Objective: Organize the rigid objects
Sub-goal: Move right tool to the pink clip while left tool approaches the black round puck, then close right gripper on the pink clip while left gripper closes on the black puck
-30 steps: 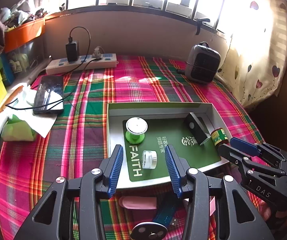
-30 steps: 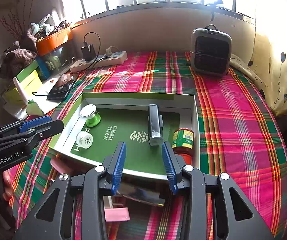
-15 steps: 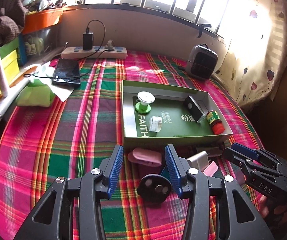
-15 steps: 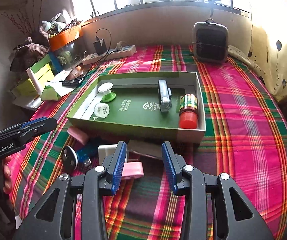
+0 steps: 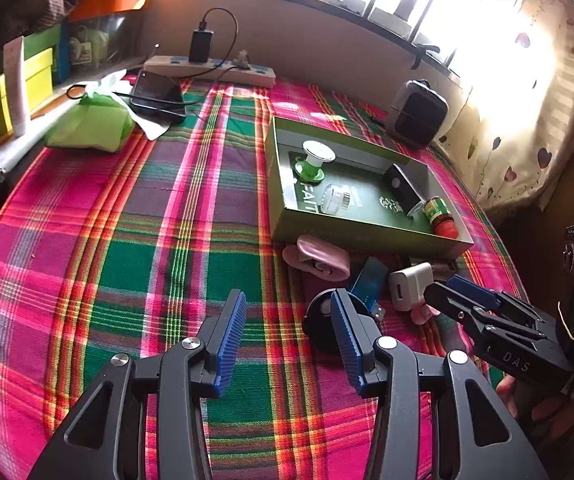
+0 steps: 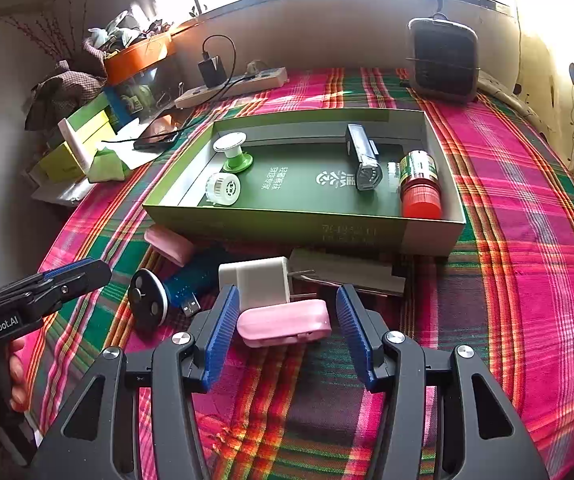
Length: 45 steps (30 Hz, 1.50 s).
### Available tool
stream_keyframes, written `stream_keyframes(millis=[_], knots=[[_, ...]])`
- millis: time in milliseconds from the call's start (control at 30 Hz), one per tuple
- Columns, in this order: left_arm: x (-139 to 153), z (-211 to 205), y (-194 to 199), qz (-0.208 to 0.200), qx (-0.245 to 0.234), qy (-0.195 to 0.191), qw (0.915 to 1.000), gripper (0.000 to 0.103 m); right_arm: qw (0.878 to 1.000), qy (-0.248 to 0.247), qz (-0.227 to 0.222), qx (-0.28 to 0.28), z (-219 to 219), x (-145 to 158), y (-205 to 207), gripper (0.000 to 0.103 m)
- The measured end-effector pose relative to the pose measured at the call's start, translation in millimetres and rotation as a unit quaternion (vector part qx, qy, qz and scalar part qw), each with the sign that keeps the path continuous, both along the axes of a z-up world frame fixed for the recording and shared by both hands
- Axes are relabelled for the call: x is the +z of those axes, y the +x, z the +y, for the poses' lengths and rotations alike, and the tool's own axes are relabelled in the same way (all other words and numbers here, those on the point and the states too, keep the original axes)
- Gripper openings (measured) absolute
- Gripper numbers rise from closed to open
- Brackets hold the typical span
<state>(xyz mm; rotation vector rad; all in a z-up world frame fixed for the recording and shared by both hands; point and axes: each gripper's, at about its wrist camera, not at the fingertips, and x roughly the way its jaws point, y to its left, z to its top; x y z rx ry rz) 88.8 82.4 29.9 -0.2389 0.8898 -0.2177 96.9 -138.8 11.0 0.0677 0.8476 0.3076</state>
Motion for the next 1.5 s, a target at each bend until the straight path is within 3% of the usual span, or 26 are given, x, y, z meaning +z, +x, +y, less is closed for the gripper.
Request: stream_keyframes(millis=[200,567,800,1367,1433,1500], knots=[[-5.7,-4.1,4.5,0.007,-0.015,-0.009,0.9998,0.043,1.000,-0.026,0.007,-0.005,3.0,-4.4,-4.7,0.052],[-9.5,-10.2,9.4,0.012,-0.040,-0.015,0.9990,0.043,0.996,-0.061,0.014,-0.059,-31.1,-6.9,-28.8,0.052],[-14.0,-15.6,10.2,0.021,-0.057,-0.018,0.9980,0.044,0.997,-0.068,0.005,-0.026,-15.6,-5.8,-26.6,0.052],[-17.0,-29.2,12.7,0.029,-0.072,-0.020,0.9968,0.046,0.995,-0.096,0.007,-0.024,-16.4,-12.8,-4.6,0.052],[-19.0,-31.1,14.6,0.033,-0.068,-0.013,0.9970,0.047,0.995,-0.094,0.005,-0.026,-19.1,-12.6,-4.8,0.049],[-20.1,-32.2,15.7,0.033,-0.066,-0.009,0.9972,0.047,0.995,-0.093,0.003,-0.031,-21.6,-12.1,-4.8,0.039]])
